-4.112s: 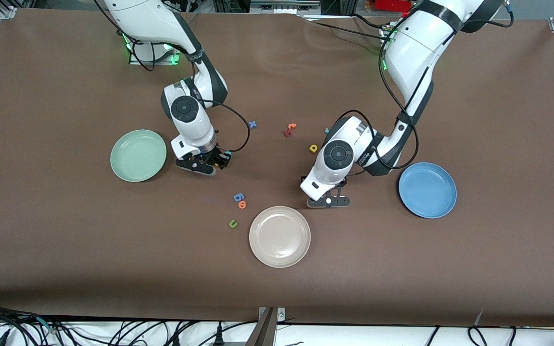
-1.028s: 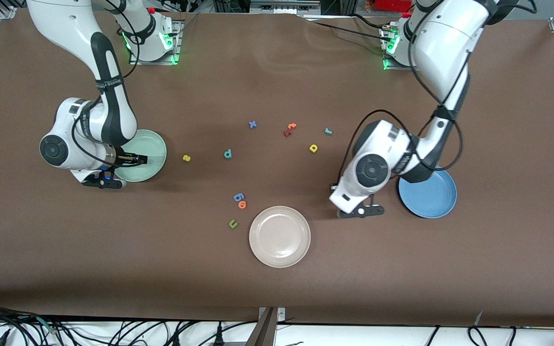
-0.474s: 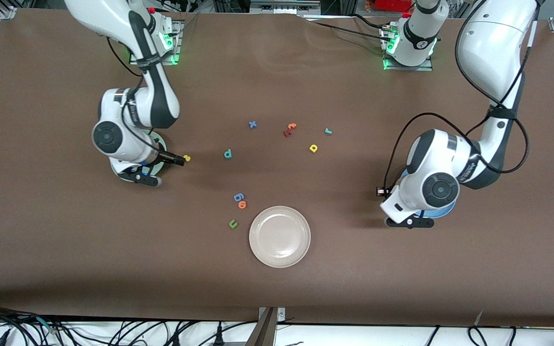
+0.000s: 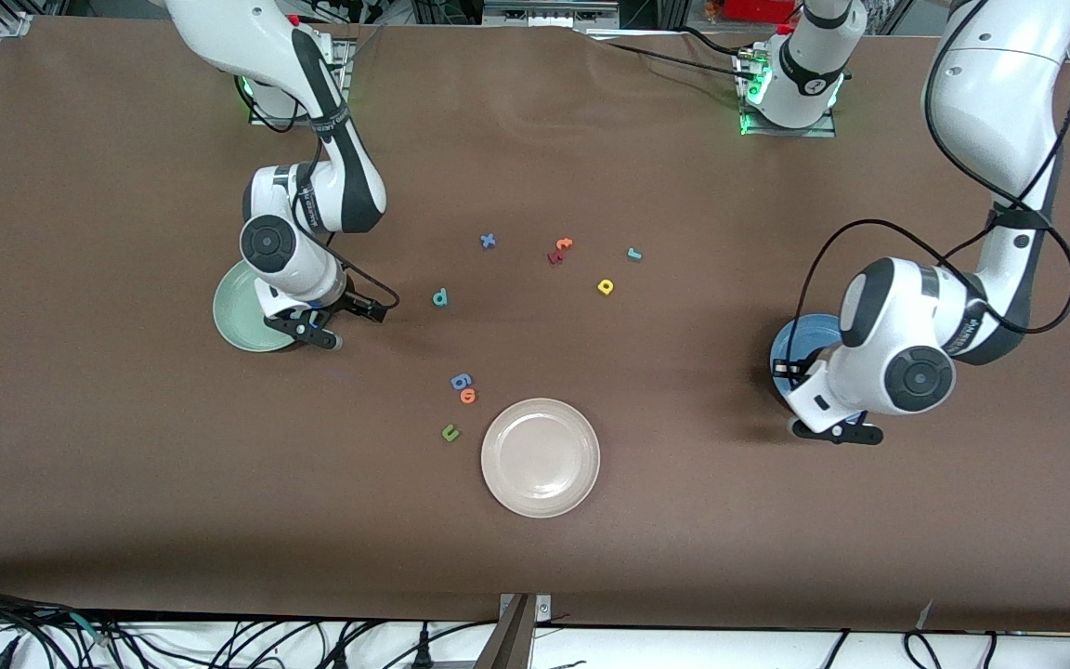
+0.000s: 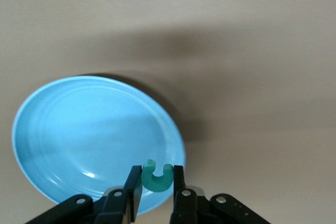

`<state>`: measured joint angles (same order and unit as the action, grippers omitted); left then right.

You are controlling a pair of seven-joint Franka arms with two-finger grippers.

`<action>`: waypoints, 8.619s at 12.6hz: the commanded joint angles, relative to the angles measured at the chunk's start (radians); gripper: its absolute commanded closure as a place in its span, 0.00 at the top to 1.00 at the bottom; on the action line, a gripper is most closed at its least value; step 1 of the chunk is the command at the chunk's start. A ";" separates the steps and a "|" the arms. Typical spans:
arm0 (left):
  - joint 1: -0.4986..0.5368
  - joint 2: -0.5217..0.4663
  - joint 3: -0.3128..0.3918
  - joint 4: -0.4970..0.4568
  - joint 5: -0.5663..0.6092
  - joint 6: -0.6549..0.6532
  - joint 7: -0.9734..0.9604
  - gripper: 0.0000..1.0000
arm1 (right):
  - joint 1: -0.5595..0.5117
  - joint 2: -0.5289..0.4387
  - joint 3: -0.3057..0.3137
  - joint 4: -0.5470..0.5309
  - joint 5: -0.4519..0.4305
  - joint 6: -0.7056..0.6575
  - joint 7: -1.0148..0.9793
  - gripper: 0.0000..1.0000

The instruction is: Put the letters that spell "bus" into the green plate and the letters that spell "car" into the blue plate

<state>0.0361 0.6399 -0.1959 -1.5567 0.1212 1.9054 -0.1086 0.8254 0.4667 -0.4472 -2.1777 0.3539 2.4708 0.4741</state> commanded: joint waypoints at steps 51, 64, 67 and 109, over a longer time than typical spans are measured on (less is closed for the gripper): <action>-0.208 0.004 -0.370 -0.445 0.382 0.552 -0.922 0.47 | 0.001 0.018 0.182 0.157 -0.007 -0.047 0.515 0.99; -0.179 -0.012 -0.370 -0.418 0.381 0.511 -0.907 0.27 | 0.003 0.086 0.246 0.127 0.065 0.074 0.534 0.47; -0.119 -0.038 -0.378 -0.418 0.377 0.462 -0.890 0.26 | 0.003 0.086 0.246 0.127 0.065 0.074 0.525 0.34; 0.279 -0.127 -0.645 -0.672 0.216 0.575 -0.638 1.00 | -0.069 -0.062 -0.479 0.421 0.033 -0.841 -0.517 1.00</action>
<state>0.3446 0.5879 -0.8388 -2.1761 0.3451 2.4634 -0.6605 0.7594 0.3962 -0.9033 -1.8607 0.3811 1.7297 -0.0356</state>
